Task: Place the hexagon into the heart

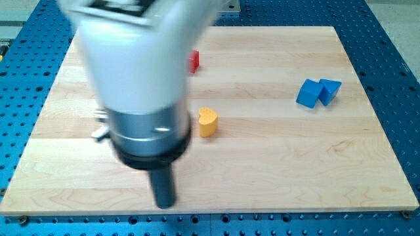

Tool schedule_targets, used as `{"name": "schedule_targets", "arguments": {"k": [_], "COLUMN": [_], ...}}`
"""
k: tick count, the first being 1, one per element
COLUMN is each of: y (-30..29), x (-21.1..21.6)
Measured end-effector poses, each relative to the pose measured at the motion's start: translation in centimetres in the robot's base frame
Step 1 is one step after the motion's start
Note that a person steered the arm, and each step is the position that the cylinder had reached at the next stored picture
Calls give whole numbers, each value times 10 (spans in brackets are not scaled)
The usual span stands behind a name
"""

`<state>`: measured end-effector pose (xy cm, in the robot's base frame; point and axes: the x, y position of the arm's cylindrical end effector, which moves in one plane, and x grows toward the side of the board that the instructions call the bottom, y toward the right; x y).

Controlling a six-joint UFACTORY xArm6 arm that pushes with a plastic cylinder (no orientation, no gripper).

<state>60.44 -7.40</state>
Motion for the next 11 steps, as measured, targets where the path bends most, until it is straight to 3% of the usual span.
{"name": "schedule_targets", "arguments": {"k": [1,2,3,4,6,7,11], "y": [-11,-31,-78,-75,-35,-45,41], "x": [-46,6,-20,-61,-72,-46,-92]}}
